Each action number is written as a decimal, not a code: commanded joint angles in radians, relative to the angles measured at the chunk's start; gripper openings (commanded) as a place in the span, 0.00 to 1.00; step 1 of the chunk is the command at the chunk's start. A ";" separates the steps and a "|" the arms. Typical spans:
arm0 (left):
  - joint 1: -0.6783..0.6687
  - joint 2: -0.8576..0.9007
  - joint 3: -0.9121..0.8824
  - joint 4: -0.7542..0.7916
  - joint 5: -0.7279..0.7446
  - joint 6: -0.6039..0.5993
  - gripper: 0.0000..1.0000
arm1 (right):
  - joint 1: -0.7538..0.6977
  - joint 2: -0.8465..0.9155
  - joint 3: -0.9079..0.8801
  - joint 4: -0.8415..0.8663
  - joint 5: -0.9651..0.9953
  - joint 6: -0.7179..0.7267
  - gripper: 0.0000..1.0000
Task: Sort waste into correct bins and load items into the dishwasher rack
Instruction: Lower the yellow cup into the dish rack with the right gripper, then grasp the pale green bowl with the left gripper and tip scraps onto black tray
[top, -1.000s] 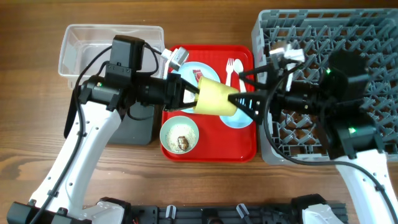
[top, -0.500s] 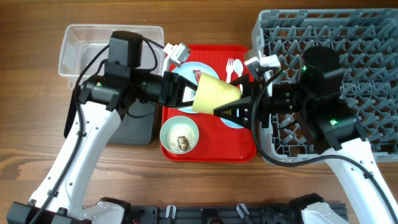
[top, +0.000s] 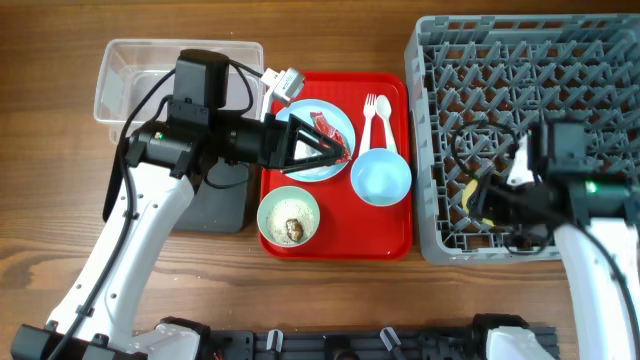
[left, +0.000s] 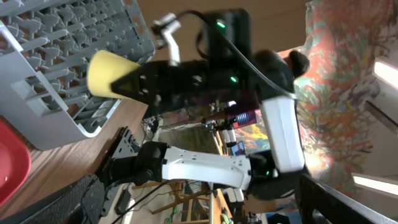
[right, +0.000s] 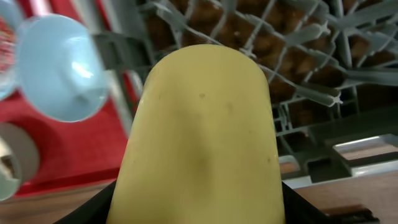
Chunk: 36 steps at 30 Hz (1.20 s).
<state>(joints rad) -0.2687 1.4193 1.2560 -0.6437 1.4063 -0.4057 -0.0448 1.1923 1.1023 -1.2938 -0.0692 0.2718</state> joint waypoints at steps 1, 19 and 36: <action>-0.002 -0.008 0.008 -0.003 -0.009 0.009 1.00 | -0.002 0.137 -0.001 -0.007 -0.058 -0.037 0.45; -0.100 -0.008 0.008 -0.089 -0.434 0.009 0.93 | 0.000 -0.100 0.072 0.209 -0.250 -0.060 0.68; -0.507 0.443 -0.060 -0.213 -1.510 -0.265 0.15 | 0.000 -0.180 0.072 0.332 -0.336 0.024 0.60</action>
<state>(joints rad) -0.7715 1.8202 1.2015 -0.8799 -0.1081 -0.6506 -0.0448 1.0107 1.1633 -0.9604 -0.3855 0.2874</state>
